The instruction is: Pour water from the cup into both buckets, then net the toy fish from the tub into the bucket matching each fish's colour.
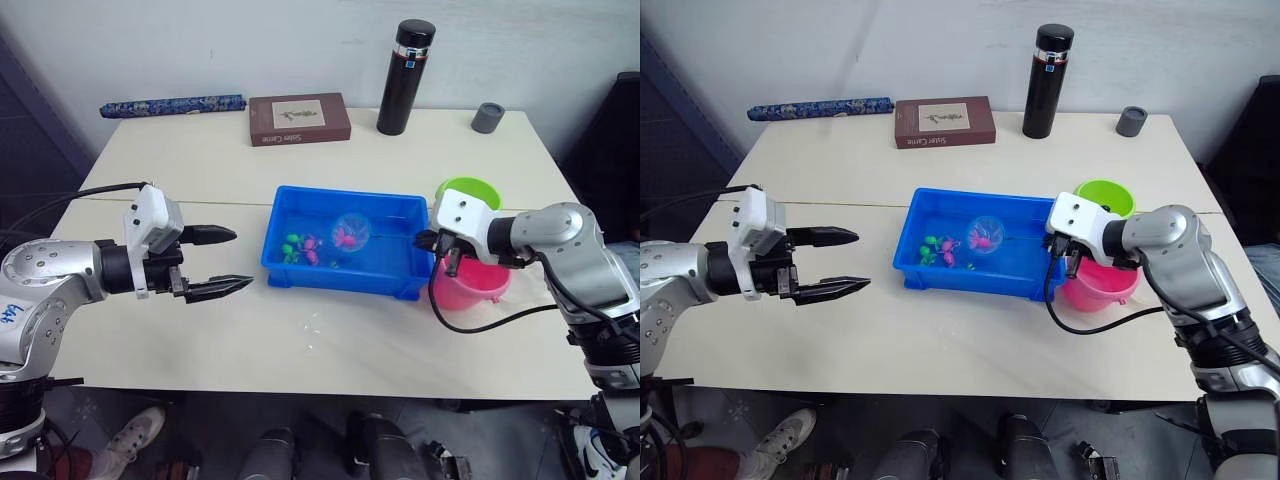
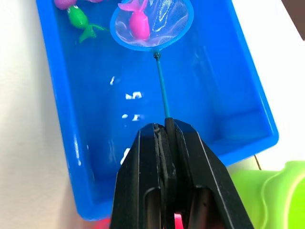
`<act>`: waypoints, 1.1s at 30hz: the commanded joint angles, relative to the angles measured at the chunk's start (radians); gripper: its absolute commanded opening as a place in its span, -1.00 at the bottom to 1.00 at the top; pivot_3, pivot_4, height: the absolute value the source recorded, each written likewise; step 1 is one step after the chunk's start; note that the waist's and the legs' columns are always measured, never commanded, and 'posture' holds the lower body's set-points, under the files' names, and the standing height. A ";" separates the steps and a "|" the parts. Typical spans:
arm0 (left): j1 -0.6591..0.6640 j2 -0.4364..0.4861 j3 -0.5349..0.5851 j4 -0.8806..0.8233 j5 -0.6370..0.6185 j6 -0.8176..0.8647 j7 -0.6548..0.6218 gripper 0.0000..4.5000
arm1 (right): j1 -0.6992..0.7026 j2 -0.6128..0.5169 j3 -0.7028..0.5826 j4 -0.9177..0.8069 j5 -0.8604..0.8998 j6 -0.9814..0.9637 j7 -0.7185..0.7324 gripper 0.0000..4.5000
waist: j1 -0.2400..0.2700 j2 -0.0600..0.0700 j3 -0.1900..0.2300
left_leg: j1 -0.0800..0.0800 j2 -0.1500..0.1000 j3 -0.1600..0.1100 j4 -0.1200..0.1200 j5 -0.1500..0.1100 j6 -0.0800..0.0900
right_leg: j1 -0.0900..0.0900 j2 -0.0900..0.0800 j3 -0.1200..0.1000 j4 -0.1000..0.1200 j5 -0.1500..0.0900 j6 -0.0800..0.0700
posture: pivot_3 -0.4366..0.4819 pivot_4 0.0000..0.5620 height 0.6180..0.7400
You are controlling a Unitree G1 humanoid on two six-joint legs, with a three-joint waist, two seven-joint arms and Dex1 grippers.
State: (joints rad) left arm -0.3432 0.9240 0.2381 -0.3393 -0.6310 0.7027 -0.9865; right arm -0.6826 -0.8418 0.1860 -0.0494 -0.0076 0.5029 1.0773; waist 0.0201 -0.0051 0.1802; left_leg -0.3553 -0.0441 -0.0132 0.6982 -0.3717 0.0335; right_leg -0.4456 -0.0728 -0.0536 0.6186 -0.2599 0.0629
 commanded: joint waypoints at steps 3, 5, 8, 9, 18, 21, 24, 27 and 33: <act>-0.025 0.007 0.014 0.005 0.000 -0.033 -0.004 0.99 | -0.017 -0.023 -0.078 -0.003 0.066 0.037 0.016 -1.00 | 0.000 0.000 0.000 | 0.000 0.000 0.000 0.000 0.000 0.000 | 0.000 0.000 0.000 0.000 0.000 0.000 | -0.05 -0.47 0.99; -0.032 0.003 0.006 0.012 0.004 -0.040 -0.004 0.99 | -0.018 -0.041 -0.116 0.008 0.111 0.065 0.037 -1.00 | 0.001 0.000 0.000 | 0.000 0.000 0.000 0.000 0.000 0.000 | 0.000 0.000 0.000 0.000 0.000 0.000 | -0.05 -0.47 0.99; -0.045 0.000 -0.005 0.029 0.010 -0.052 -0.009 0.99 | -0.023 -0.082 -0.167 0.026 0.155 0.086 0.064 -1.00 | 0.003 0.000 0.000 | 0.000 0.000 0.000 0.000 0.000 0.000 | 0.000 0.000 0.000 0.000 0.000 0.000 | -0.05 -0.47 0.99; -0.052 -0.001 -0.011 0.036 0.013 -0.057 -0.010 0.99 | -0.022 -0.101 -0.185 0.036 0.165 0.087 0.070 -1.00 | 0.003 0.000 0.000 | 0.000 0.000 0.000 0.000 0.000 0.000 | 0.000 0.000 0.000 0.000 0.000 0.000 | -0.05 -0.47 0.99; -0.103 -0.019 -0.061 0.087 0.030 -0.092 -0.022 0.99 | 0.175 -0.289 -0.392 -0.008 0.255 0.143 0.119 -1.00 | 0.005 0.001 0.000 | -0.001 0.000 0.000 0.000 0.000 0.000 | 0.000 0.000 0.000 0.000 0.000 0.000 | -0.05 -0.47 0.99; -0.115 -0.023 -0.072 0.107 0.038 -0.103 -0.030 0.99 | 0.269 -0.324 -0.464 -0.032 0.272 0.159 0.115 -1.00 | 0.002 0.001 0.000 | 0.000 0.000 0.000 0.000 0.000 0.000 | 0.000 -0.001 0.000 0.000 0.000 0.000 | -0.05 -0.47 0.99; -0.137 -0.030 -0.091 0.131 0.047 -0.113 -0.040 0.99 | 0.351 -0.345 -0.545 -0.053 0.278 0.169 0.102 -1.00 | 0.002 0.001 0.000 | 0.001 0.000 0.001 0.000 0.000 0.000 | 0.000 0.000 0.000 0.000 0.000 0.000 | -0.05 -0.47 0.99; -0.154 -0.037 -0.105 0.154 0.058 -0.126 -0.053 0.99 | 0.407 -0.355 -0.599 -0.078 0.284 0.180 0.087 -1.00 | 0.003 0.002 0.000 | 0.001 0.000 0.001 0.000 0.000 0.000 | 0.000 0.000 0.000 0.000 0.000 0.000 | -0.05 -0.47 0.99; -0.202 -0.058 -0.144 0.213 0.084 -0.154 -0.080 0.99 | 0.562 -0.338 -0.734 -0.132 0.238 0.127 0.040 -1.00 | 0.007 0.002 0.000 | 0.001 0.000 0.001 0.000 0.000 0.000 | 0.001 0.000 0.001 0.000 0.000 0.000 | -0.05 -0.47 0.99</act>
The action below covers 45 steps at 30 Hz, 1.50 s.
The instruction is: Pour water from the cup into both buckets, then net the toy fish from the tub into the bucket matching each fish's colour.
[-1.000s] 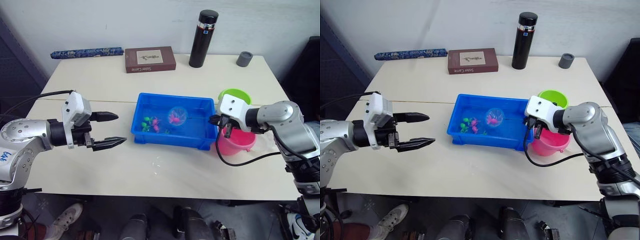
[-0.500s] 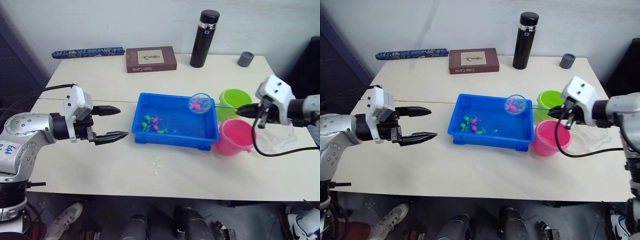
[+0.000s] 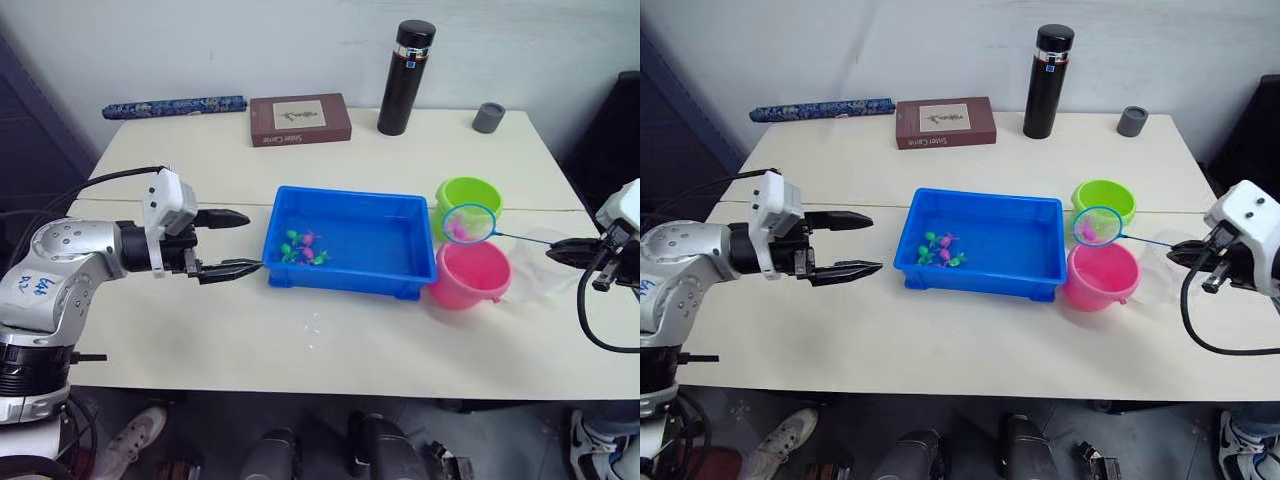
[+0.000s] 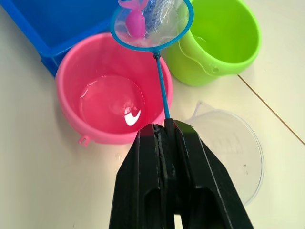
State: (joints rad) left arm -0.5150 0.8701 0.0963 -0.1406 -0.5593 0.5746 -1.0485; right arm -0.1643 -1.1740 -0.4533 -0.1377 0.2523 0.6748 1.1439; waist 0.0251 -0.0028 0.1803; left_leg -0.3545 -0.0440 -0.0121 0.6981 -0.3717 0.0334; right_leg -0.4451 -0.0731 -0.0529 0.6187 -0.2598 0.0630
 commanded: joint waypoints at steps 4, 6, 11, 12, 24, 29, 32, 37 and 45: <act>-0.065 -0.018 -0.028 0.059 0.033 -0.046 -0.042 0.99 | 0.158 0.050 -0.190 -0.110 -0.047 -0.120 -0.065 -1.00 | 0.001 0.000 0.000 | 0.000 -0.001 0.000 0.000 0.000 0.000 | 0.000 0.000 0.000 0.000 0.000 0.000 | -0.05 -0.47 0.99; -0.089 -0.025 -0.041 0.086 0.044 -0.056 -0.055 0.99 | 0.215 0.088 -0.226 -0.155 -0.070 -0.173 -0.091 -1.00 | 0.003 0.000 0.000 | 0.000 0.000 0.000 0.000 0.000 0.000 | 0.000 0.000 0.000 0.000 0.000 0.000 | -0.05 -0.47 0.99; -0.128 -0.037 -0.061 0.135 0.069 -0.080 -0.085 0.99 | 0.322 0.175 -0.272 -0.217 -0.139 -0.346 -0.164 -1.00 | 0.001 0.000 0.000 | 0.000 -0.001 0.001 0.000 0.000 0.000 | 0.000 0.000 0.000 0.001 0.000 0.000 | -0.05 -0.47 0.99; -0.134 -0.040 -0.065 0.143 0.073 -0.084 -0.089 0.99 | 0.348 0.187 -0.269 -0.220 -0.169 -0.384 -0.184 -1.00 | 0.000 0.000 0.000 | 0.000 -0.001 0.001 0.000 0.000 0.000 | 0.000 0.001 0.000 0.001 0.000 0.000 | -0.05 -0.47 0.99; -0.158 -0.060 -0.073 0.177 0.103 -0.104 -0.117 0.99 | 0.386 0.270 -0.159 -0.062 -0.405 -0.895 -0.470 -1.00 | -0.002 0.000 0.000 | 0.001 -0.001 0.002 0.000 0.001 -0.001 | 0.001 0.001 0.001 0.002 0.000 0.000 | -0.05 -0.47 0.99; -0.150 -0.056 -0.067 0.175 0.103 -0.103 -0.117 0.99 | 0.419 0.268 -0.151 -0.004 -0.473 -1.027 -0.539 -1.00 | 0.001 0.000 0.000 | 0.001 -0.001 0.002 0.000 0.001 -0.001 | 0.001 0.001 0.002 0.002 0.000 0.000 | -0.05 -0.47 0.99; -0.147 -0.056 -0.065 0.171 0.102 -0.102 -0.115 0.99 | 0.443 0.247 -0.166 0.042 -0.523 -1.115 -0.582 -1.00 | -0.001 0.000 0.000 | 0.002 -0.001 0.002 0.001 0.001 0.000 | 0.001 0.001 0.002 0.002 0.000 0.000 | -0.05 -0.47 0.99; -0.151 -0.058 -0.067 0.177 0.104 -0.106 -0.117 0.99 | 0.472 0.208 -0.190 0.105 -0.587 -1.224 -0.645 -1.00 | -0.002 0.000 0.000 | 0.002 0.000 0.004 0.000 0.001 0.000 | 0.001 0.002 0.003 0.002 0.000 0.000 | -0.05 -0.47 0.99; -0.174 -0.071 -0.081 0.202 0.118 -0.124 -0.126 0.99 | 0.486 0.186 -0.217 0.121 -0.711 -1.366 -0.791 -1.00 | -0.002 0.000 0.000 | 0.002 0.000 0.004 0.000 0.001 0.000 | 0.001 0.002 0.004 0.002 0.000 0.000 | -0.05 -0.47 0.99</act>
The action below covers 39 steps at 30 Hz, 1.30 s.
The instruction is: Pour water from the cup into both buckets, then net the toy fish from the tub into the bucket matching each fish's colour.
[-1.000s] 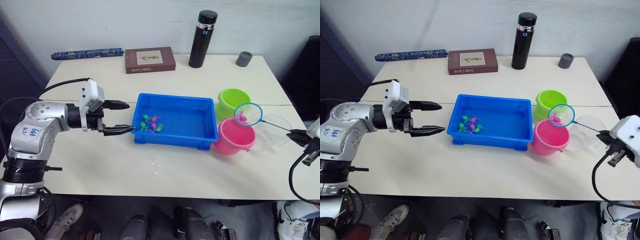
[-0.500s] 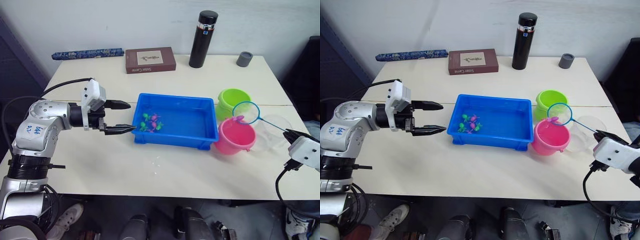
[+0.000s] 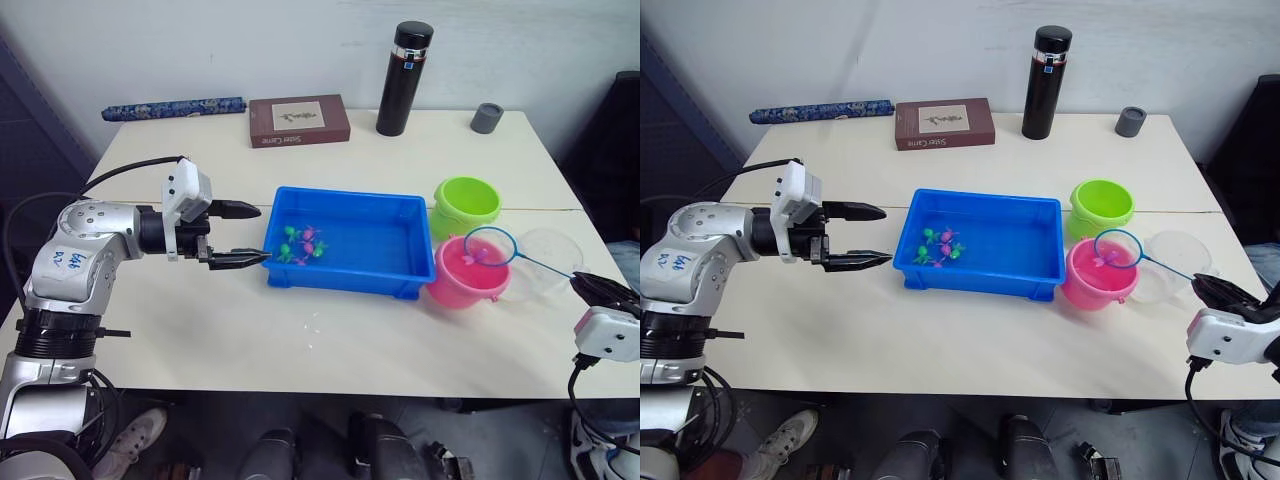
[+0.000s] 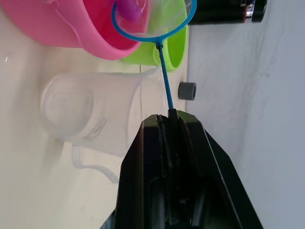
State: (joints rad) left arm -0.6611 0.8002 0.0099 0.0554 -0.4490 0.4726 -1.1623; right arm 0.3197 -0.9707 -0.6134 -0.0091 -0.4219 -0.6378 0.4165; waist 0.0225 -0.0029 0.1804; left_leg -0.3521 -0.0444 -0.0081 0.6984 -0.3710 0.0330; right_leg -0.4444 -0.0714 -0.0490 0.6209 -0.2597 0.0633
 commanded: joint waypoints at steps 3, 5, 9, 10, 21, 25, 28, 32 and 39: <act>-0.033 -0.006 0.004 0.015 0.014 -0.028 -0.016 0.99 | 0.003 -0.006 -0.071 -0.020 -0.102 -0.074 -0.130 -1.00 | 0.001 0.000 0.000 | 0.000 0.000 0.000 0.000 0.000 0.000 | 0.000 0.000 0.000 0.000 0.000 0.000 | -0.05 -0.47 0.99; -0.033 -0.009 0.004 0.017 0.017 -0.032 -0.017 0.99 | 0.004 0.016 -0.071 -0.040 -0.144 -0.091 -0.186 -1.00 | 0.000 0.000 0.000 | 0.000 0.000 0.000 0.000 0.000 0.000 | 0.000 0.000 0.000 0.000 0.000 0.000 | -0.05 -0.47 0.99; -0.026 -0.015 0.005 0.016 0.019 -0.037 -0.016 0.99 | 0.022 0.075 -0.076 -0.084 -0.235 -0.099 -0.298 -1.00 | 0.000 0.000 0.000 | 0.000 0.000 0.000 0.000 0.000 0.000 | 0.000 0.001 0.000 0.000 0.000 0.000 | -0.05 -0.47 0.99; -0.022 -0.016 0.005 0.014 0.020 -0.038 -0.015 0.99 | 0.029 0.094 -0.069 -0.093 -0.251 -0.100 -0.324 -1.00 | 0.001 0.000 0.000 | 0.000 0.000 0.001 0.000 0.000 0.000 | 0.000 0.001 0.001 0.000 0.000 0.000 | -0.05 -0.47 0.99; -0.007 -0.021 0.010 -0.001 0.017 -0.036 0.000 0.99 | 0.051 0.155 -0.035 -0.097 -0.498 -0.013 -0.616 -1.00 | -0.002 0.000 0.000 | 0.001 0.000 0.002 0.000 0.000 0.000 | 0.000 0.001 0.002 0.001 0.000 0.000 | -0.05 -0.47 0.99; -0.002 -0.020 0.013 -0.006 0.017 -0.037 0.007 0.99 | 0.064 0.160 -0.010 -0.090 -0.533 0.012 -0.698 -1.00 | -0.002 0.000 0.000 | 0.001 0.000 0.002 0.000 0.000 0.000 | 0.000 0.001 0.003 0.002 0.000 0.000 | -0.05 -0.47 0.99; 0.005 -0.016 0.017 -0.012 0.014 -0.035 0.009 0.99 | 0.080 0.156 0.009 -0.082 -0.539 0.029 -0.730 -1.00 | -0.002 0.000 0.000 | 0.001 0.000 0.002 0.000 0.000 0.000 | 0.000 0.001 0.003 0.001 0.000 0.000 | -0.05 -0.47 0.99; 0.008 -0.013 0.019 -0.016 0.009 -0.029 0.007 0.99 | 0.045 0.118 0.030 -0.092 -0.492 0.033 -0.710 -1.00 | -0.003 0.000 0.000 | 0.001 0.000 0.002 0.000 0.000 0.000 | 0.000 0.001 0.003 0.001 0.000 0.000 | -0.05 -0.47 0.99; 0.023 0.004 0.046 -0.016 0.011 -0.019 0.026 0.99 | -0.259 0.046 0.269 -0.180 -0.004 0.196 -0.233 -1.00 | -0.032 -0.001 0.000 | 0.006 0.003 0.007 -0.001 0.000 0.001 | 0.001 0.006 0.007 0.005 0.000 -0.001 | -0.05 -0.47 0.99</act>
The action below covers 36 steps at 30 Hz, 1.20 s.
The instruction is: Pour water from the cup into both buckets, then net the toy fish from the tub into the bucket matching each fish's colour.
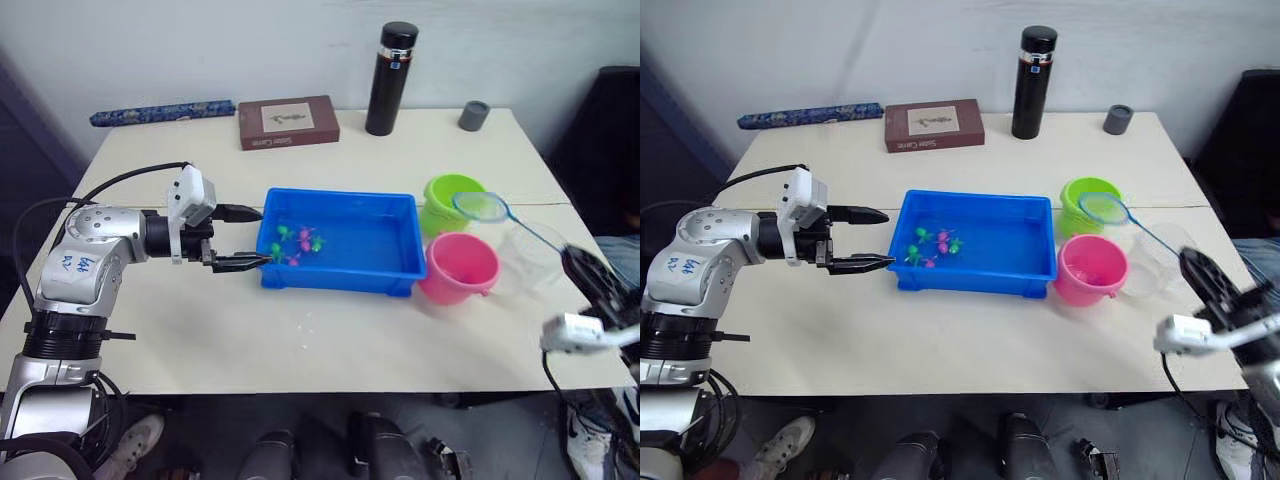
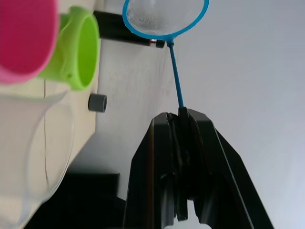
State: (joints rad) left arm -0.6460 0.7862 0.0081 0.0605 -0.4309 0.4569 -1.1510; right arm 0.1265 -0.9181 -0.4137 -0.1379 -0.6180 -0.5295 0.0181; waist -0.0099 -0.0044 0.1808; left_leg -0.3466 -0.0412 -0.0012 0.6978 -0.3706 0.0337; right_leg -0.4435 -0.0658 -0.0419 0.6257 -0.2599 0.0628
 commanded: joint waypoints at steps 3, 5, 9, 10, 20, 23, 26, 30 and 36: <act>0.047 0.030 0.088 -0.048 -0.008 0.010 0.053 0.99 | -0.247 -0.004 0.189 -0.050 0.373 0.217 0.363 -1.00 | 0.003 0.000 0.000 | 0.000 0.002 0.000 0.000 0.000 0.000 | 0.000 0.002 0.001 0.002 0.000 -0.001 | -0.05 -0.47 0.99; 0.065 0.036 0.103 -0.063 -0.010 0.017 0.070 0.99 | -0.313 0.000 0.220 -0.043 0.418 0.264 0.424 -1.00 | 0.004 0.000 0.000 | 0.002 0.001 0.002 0.000 0.000 0.000 | 0.000 0.002 0.004 0.001 0.000 -0.001 | -0.05 -0.47 0.99; 0.147 0.054 0.184 -0.113 -0.027 0.055 0.132 0.99 | -0.517 0.048 0.324 -0.027 0.596 0.524 0.621 -1.00 | 0.009 -0.001 0.000 | 0.001 0.002 0.002 0.000 -0.001 0.000 | -0.001 0.001 0.004 0.001 0.000 -0.001 | -0.05 -0.47 0.99; 0.162 0.058 0.197 -0.119 -0.026 0.058 0.140 0.99 | -0.549 0.055 0.339 -0.029 0.625 0.589 0.657 -1.00 | 0.011 -0.001 0.000 | 0.001 0.002 0.001 0.000 -0.001 0.000 | -0.001 0.001 0.003 0.001 0.000 -0.001 | -0.05 -0.47 0.99; 0.276 0.050 0.319 -0.169 -0.079 0.105 0.226 0.99 | -0.795 0.073 0.535 -0.038 0.805 1.217 0.944 -1.00 | 0.011 0.000 0.000 | -0.006 0.001 -0.005 0.001 -0.001 0.000 | -0.004 -0.003 -0.005 0.000 0.000 -0.002 | -0.05 -0.47 0.99; 0.295 0.043 0.321 -0.184 -0.089 0.110 0.237 0.99 | -0.849 0.095 0.578 -0.034 0.810 1.309 0.948 -1.00 | 0.010 0.000 0.000 | -0.006 0.001 -0.005 0.001 -0.001 0.000 | -0.004 -0.003 -0.006 0.000 0.000 -0.002 | -0.05 -0.47 0.99; 0.303 0.041 0.316 -0.195 -0.094 0.111 0.247 0.99 | -0.872 0.113 0.603 -0.053 0.831 1.389 0.952 -1.00 | 0.012 0.000 0.000 | -0.007 0.001 -0.005 0.001 -0.001 0.000 | -0.004 -0.004 -0.006 -0.001 0.000 -0.002 | -0.05 -0.47 0.99; 0.306 0.038 0.312 -0.208 -0.099 0.117 0.258 0.99 | -0.891 0.121 0.634 -0.066 0.838 1.452 0.952 -1.00 | 0.012 0.000 0.000 | -0.007 0.000 -0.007 0.001 -0.001 0.000 | -0.004 -0.005 -0.007 -0.001 0.001 -0.001 | -0.05 -0.47 0.99; 0.313 0.033 0.306 -0.218 -0.099 0.116 0.267 0.99 | -0.942 0.187 0.684 -0.034 0.833 1.496 0.922 -1.00 | 0.007 0.000 0.000 | -0.007 0.000 -0.007 0.001 -0.001 -0.001 | -0.004 -0.005 -0.007 -0.001 0.001 -0.001 | -0.05 -0.47 0.99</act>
State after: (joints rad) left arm -0.3382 0.8188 0.2983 -0.1201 -0.5096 0.5802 -0.8873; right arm -0.7897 -0.7369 0.2725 -0.1630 0.2122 0.9608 0.9509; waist -0.0029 -0.0048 0.1807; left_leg -0.3539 -0.0414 -0.0080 0.6985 -0.3719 0.0327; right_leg -0.4477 -0.0704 -0.0494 0.6245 -0.2594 0.0613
